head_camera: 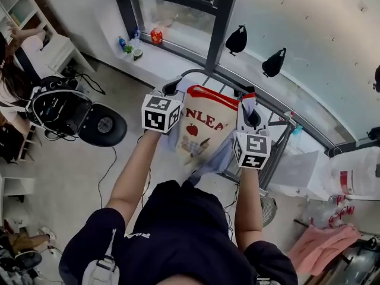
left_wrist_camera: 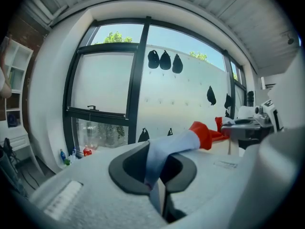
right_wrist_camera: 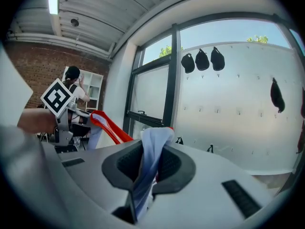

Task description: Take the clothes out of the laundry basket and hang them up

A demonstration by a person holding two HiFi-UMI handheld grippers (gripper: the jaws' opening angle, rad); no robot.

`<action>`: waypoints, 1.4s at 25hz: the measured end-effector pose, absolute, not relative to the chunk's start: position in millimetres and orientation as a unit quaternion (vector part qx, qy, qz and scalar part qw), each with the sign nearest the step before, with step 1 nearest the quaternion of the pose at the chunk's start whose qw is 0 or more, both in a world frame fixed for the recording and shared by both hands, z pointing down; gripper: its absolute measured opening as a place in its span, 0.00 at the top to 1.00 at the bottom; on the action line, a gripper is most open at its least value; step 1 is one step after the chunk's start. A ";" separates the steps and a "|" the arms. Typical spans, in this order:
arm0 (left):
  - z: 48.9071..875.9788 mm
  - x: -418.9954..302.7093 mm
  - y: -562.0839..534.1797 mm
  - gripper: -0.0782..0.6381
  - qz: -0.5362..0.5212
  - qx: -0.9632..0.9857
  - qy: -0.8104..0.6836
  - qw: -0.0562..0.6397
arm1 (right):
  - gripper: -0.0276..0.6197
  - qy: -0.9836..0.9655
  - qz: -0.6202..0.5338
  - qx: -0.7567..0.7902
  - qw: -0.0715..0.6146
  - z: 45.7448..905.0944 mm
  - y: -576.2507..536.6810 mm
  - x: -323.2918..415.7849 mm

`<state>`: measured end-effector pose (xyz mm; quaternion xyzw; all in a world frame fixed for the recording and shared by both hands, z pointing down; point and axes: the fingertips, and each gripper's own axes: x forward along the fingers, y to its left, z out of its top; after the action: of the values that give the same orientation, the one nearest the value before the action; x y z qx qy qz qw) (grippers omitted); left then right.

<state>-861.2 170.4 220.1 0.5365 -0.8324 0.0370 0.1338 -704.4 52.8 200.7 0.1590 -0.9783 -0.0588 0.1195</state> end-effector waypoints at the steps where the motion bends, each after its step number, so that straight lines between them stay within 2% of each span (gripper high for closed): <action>1: 224.0 -868.0 160.1 0.86 0.039 0.536 -0.832 0.138 | 0.89 -0.978 -0.058 0.159 0.123 204.1 44.2 -709.3; 20: 317.8 -985.7 -12.2 0.86 0.096 0.615 -0.748 0.231 | 0.87 -0.952 -0.021 0.235 0.196 288.0 -95.7 -799.1; 27: 381.5 -1006.0 -58.2 0.86 0.127 0.623 -0.722 0.273 | 0.88 -0.936 -0.002 0.253 0.246 345.1 -142.7 -824.1; 35: 465.5 -1025.3 -96.7 0.86 0.161 0.632 -0.672 0.351 | 0.87 -0.917 0.031 0.249 0.309 418.0 -185.0 -855.3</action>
<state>-1025.3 -96.7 465.5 0.6318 -0.6721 0.1606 0.3510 -855.3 -185.0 418.0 0.2491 -0.9173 0.0315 0.3092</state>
